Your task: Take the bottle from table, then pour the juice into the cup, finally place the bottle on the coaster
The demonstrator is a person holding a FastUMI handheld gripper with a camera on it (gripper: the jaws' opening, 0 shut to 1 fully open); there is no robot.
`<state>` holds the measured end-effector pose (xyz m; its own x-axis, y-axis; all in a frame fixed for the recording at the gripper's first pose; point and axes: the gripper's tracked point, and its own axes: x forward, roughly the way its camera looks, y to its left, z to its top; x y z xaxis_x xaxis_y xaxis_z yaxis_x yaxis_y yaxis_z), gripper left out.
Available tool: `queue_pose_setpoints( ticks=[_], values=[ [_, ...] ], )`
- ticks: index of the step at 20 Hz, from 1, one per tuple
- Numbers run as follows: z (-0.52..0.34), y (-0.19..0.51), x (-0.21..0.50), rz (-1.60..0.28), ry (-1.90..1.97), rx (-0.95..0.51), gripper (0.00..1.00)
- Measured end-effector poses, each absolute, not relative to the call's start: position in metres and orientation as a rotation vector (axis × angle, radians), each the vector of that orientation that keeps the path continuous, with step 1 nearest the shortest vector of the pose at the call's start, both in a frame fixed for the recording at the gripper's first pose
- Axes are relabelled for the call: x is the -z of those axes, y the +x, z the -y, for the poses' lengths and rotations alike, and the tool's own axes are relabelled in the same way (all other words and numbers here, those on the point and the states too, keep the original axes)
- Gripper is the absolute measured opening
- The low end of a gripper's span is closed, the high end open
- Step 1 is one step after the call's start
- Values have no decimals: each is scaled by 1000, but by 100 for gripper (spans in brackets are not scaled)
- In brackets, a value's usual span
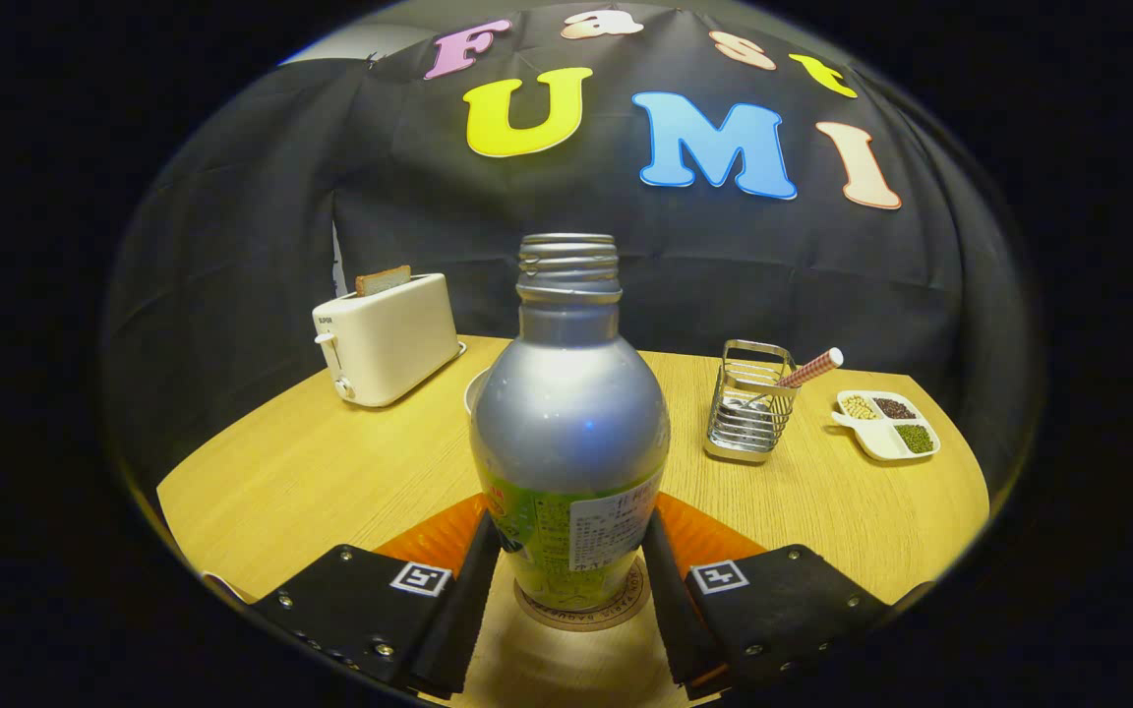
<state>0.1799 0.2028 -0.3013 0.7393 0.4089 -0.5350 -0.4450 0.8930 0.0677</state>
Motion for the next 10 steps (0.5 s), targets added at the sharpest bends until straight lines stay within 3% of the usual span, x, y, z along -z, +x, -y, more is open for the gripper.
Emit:
queue_pose_setpoints(
  ticks=[10],
  values=[
    [-201, 179, 318, -586, -79, -441, 78]
  ],
)
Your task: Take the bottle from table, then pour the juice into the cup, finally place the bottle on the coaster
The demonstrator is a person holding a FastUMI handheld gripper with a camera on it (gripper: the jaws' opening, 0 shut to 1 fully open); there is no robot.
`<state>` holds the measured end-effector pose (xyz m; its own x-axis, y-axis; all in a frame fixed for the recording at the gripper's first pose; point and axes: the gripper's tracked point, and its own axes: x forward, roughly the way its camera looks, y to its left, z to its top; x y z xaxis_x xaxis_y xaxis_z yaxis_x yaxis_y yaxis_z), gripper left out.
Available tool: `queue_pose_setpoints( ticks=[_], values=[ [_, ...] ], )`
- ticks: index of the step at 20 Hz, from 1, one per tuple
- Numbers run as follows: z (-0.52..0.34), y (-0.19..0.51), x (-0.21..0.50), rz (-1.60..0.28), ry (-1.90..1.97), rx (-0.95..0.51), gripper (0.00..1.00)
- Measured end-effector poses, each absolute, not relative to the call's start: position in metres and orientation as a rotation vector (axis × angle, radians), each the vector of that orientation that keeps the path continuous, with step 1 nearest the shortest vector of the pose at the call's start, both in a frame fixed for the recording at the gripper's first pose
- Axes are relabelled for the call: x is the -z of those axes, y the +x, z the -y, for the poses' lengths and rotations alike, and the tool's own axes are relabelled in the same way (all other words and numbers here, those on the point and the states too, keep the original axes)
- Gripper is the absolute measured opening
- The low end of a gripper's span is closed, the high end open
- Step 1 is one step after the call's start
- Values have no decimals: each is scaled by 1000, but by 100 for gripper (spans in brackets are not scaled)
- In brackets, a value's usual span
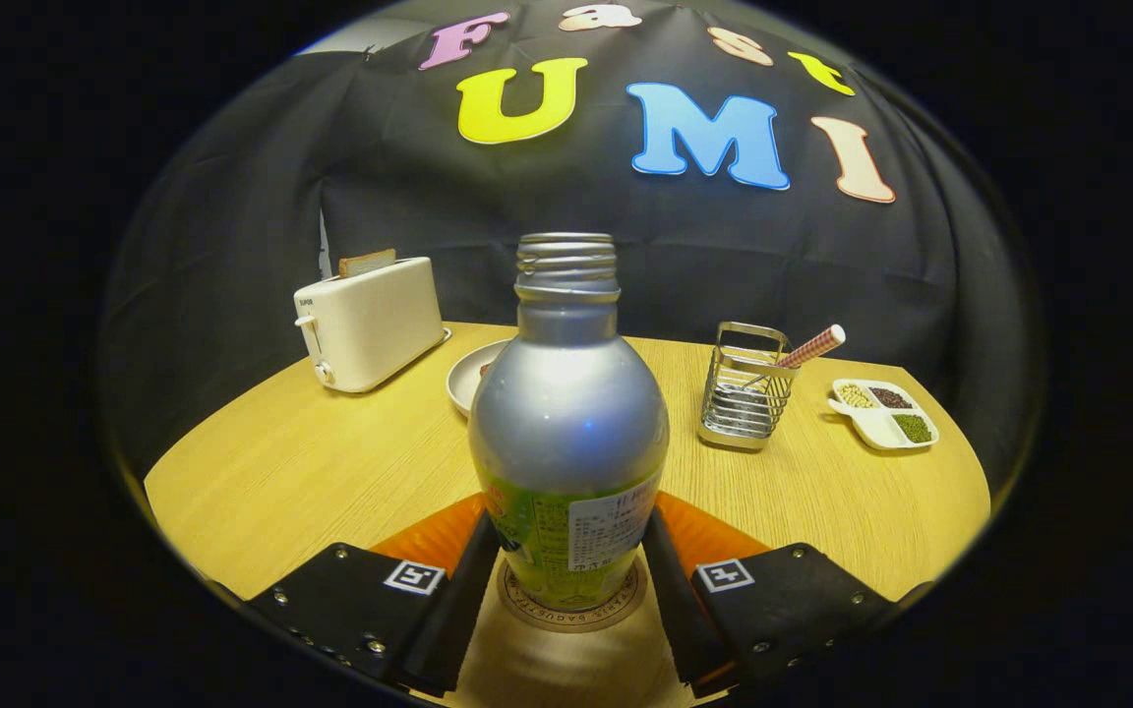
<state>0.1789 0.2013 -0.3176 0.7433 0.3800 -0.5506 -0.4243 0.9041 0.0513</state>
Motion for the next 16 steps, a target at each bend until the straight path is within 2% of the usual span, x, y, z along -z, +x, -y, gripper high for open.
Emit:
queue_pose_setpoints(
  ticks=[4, 7, 16],
  values=[
    [-204, 172, 320, -590, -114, -460, 80],
    [-201, 167, 315, -582, -141, -458, 100],
    [-186, 143, 231, -467, -126, -422, 99]
  ],
)
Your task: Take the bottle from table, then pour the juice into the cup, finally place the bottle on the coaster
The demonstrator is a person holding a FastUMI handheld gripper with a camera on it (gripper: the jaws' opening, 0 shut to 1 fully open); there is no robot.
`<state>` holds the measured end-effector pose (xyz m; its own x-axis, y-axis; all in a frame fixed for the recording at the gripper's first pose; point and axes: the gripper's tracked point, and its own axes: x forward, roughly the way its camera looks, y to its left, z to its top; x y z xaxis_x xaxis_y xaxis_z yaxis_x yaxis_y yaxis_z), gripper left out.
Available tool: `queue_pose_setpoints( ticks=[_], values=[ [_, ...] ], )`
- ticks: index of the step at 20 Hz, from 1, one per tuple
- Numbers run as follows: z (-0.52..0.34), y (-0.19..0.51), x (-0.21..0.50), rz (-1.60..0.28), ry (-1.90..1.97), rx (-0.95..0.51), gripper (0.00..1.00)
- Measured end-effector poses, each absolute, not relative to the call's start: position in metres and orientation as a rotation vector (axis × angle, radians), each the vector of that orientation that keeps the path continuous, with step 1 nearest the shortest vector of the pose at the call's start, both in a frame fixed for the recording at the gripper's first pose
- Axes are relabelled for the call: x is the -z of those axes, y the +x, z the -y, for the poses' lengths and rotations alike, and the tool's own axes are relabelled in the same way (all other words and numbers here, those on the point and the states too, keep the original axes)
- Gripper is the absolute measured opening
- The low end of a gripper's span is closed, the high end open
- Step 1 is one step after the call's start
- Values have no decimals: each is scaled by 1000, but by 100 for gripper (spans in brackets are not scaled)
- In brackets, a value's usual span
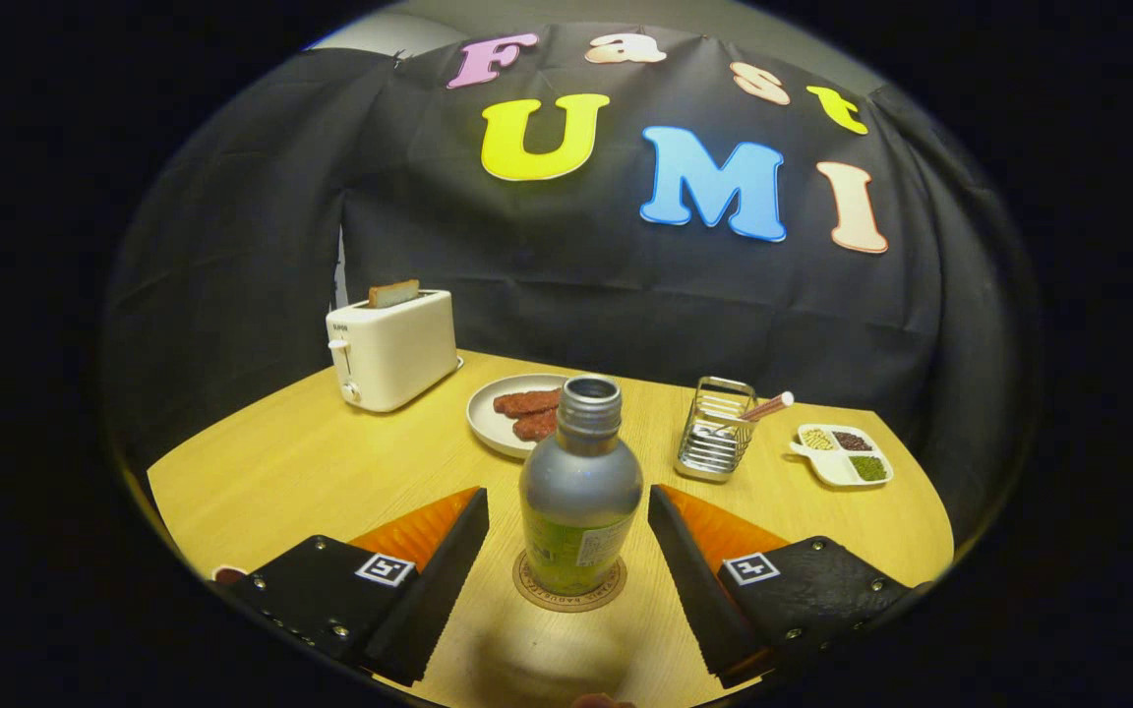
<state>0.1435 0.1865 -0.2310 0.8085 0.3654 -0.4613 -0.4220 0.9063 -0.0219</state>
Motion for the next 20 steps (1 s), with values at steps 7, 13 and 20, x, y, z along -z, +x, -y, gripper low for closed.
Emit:
queue_pose_setpoints(
  ticks=[7, 13, 20],
  values=[
    [-164, 103, 143, -316, -102, -376, 98],
    [-142, 58, 91, -244, -46, -322, 98],
    [-132, 18, 77, -187, -9, -285, 98]
  ],
)
